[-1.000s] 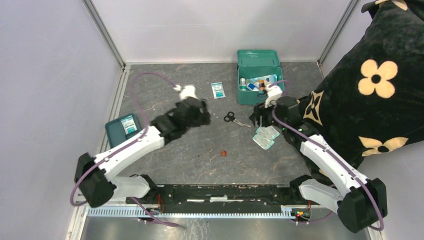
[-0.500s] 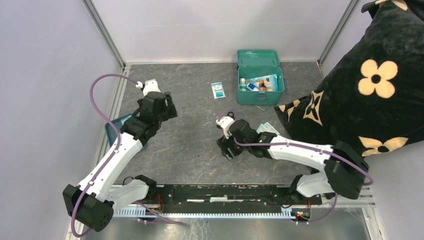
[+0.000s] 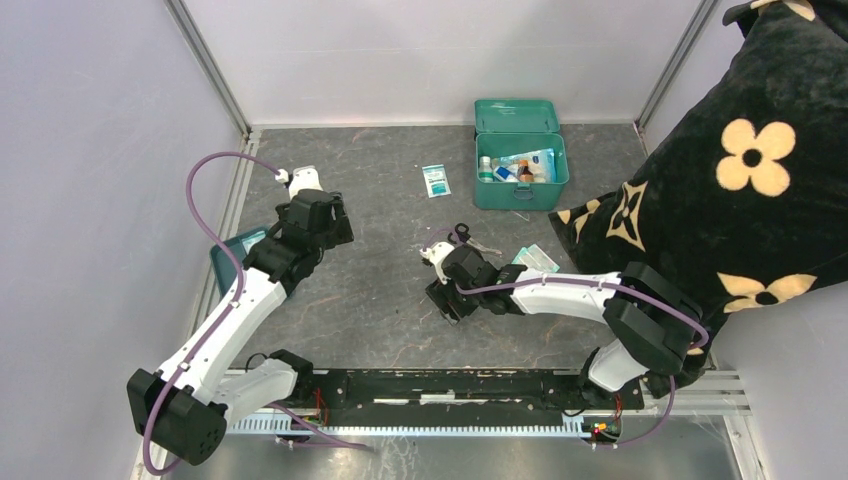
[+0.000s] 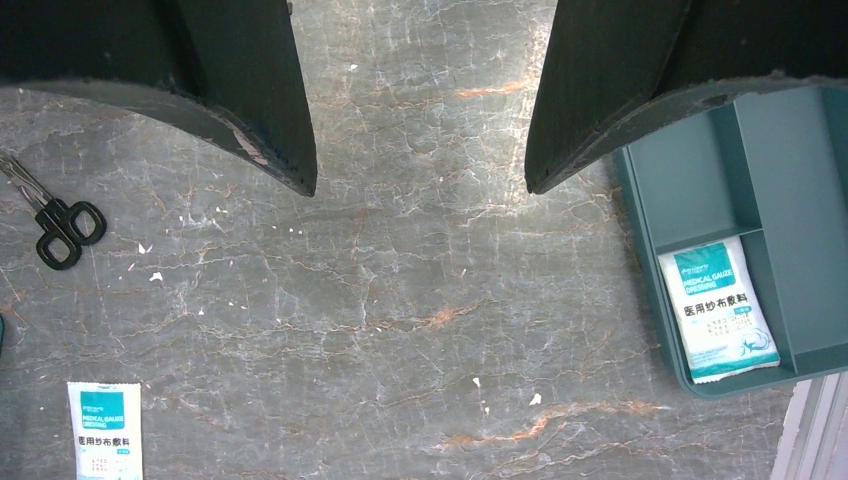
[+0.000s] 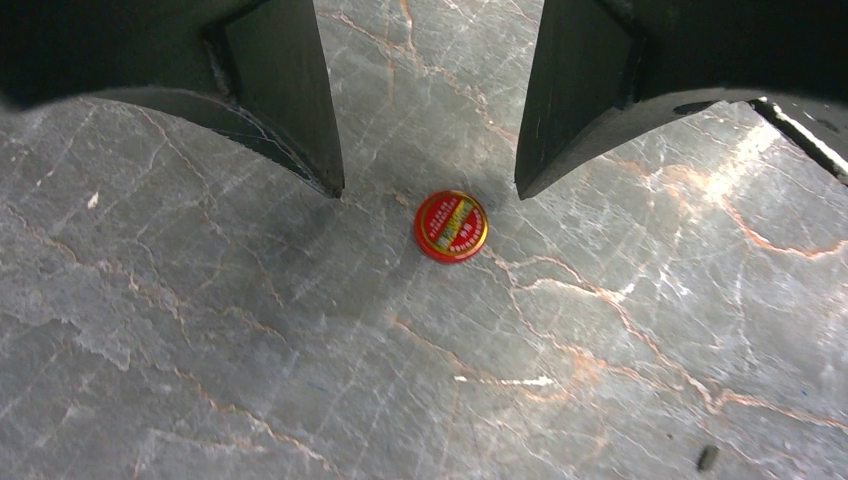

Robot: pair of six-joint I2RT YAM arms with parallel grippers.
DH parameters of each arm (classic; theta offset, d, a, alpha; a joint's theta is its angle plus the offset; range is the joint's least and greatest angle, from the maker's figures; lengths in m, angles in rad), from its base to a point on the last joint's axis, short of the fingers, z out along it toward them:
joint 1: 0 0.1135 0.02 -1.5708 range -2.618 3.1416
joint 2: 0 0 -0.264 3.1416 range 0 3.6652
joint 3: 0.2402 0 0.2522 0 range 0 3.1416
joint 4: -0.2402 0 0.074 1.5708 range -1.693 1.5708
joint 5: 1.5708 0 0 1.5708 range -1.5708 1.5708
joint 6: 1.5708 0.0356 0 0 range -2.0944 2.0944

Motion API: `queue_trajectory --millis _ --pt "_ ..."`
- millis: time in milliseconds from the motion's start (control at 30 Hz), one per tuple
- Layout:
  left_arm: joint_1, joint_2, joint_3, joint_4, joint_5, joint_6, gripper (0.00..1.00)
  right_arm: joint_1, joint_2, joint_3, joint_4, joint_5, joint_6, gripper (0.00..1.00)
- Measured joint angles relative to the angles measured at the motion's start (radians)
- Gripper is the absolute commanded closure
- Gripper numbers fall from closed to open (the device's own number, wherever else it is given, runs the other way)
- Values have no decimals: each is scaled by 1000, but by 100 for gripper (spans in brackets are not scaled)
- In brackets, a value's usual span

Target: Organize the medicine kit

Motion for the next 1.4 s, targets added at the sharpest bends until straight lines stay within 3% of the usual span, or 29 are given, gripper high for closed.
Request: queue_trajectory --millis 267,633,1067,1267,1400 --pt "7 0 0 0 0 1 18 28 60 36 14 16 -1 41" --pt "9 0 0 0 1 1 18 54 84 58 10 72 -7 60" --pt "10 0 0 0 3 1 18 49 58 64 0 101 3 68" --pt "10 -1 0 0 4 1 18 -58 -20 128 -17 69 -6 69" --pt "10 -1 0 0 5 1 18 -222 -43 249 -34 23 -29 69"
